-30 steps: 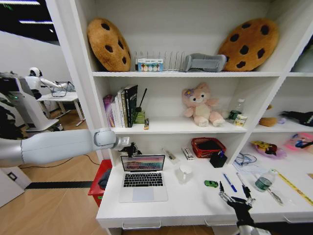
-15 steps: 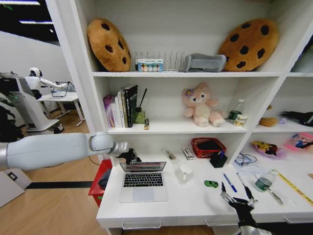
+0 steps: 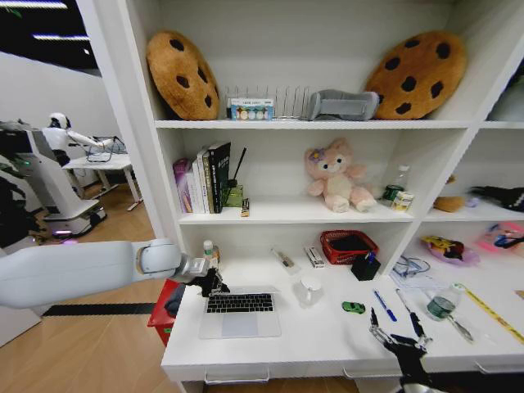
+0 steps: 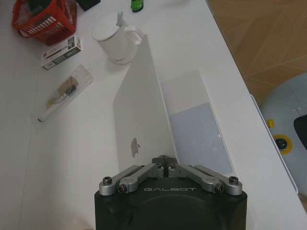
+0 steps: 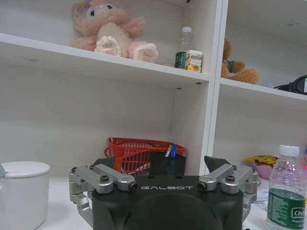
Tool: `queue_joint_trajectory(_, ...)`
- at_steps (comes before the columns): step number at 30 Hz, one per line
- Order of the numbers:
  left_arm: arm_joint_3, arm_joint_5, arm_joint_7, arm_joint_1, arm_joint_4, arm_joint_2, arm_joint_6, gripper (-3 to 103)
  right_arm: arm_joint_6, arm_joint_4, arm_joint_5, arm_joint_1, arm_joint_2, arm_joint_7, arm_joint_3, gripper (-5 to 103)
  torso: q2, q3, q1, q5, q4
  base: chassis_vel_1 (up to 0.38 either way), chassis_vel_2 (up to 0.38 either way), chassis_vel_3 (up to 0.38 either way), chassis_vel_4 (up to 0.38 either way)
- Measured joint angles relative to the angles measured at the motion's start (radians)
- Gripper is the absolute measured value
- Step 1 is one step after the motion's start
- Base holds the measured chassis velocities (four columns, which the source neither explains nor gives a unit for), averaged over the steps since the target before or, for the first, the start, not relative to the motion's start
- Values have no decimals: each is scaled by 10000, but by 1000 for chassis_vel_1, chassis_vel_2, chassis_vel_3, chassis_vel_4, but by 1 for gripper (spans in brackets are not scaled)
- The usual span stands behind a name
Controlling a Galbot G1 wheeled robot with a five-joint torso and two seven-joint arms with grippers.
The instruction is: Organize the objects on the table.
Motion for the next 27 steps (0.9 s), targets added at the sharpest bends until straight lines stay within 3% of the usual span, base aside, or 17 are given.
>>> queue_joint_trajectory(8,668,651,64,119,-398,-848,-11,0,-21,-72,-178,89,54,29,-42,100,0,0,0,2,1,0,0,0,0)
queue_joint_trajectory(19,857,1215,-187,1027,-474,-1940,-276,0,-86,-118,-304,105,64,342,-23,100,1,0,0,-1,0,0,0,0,0)
queue_joint_trajectory(24,1148,909,-594,776,-604,-2922,-520,0,-238,14,-368,165,-47,597,-56,100,0,2,0,0,-1,0,0,0,0)
queue_joint_trajectory(26,1255,655,-789,328,-788,-3958,-664,0,-393,114,-336,206,-208,668,-78,100,0,1,0,0,-4,0,0,0,0)
queue_joint_trajectory(27,1255,655,-789,328,-788,-3958,-664,0,-393,114,-336,206,-208,668,-78,100,0,1,0,0,-4,0,0,0,0)
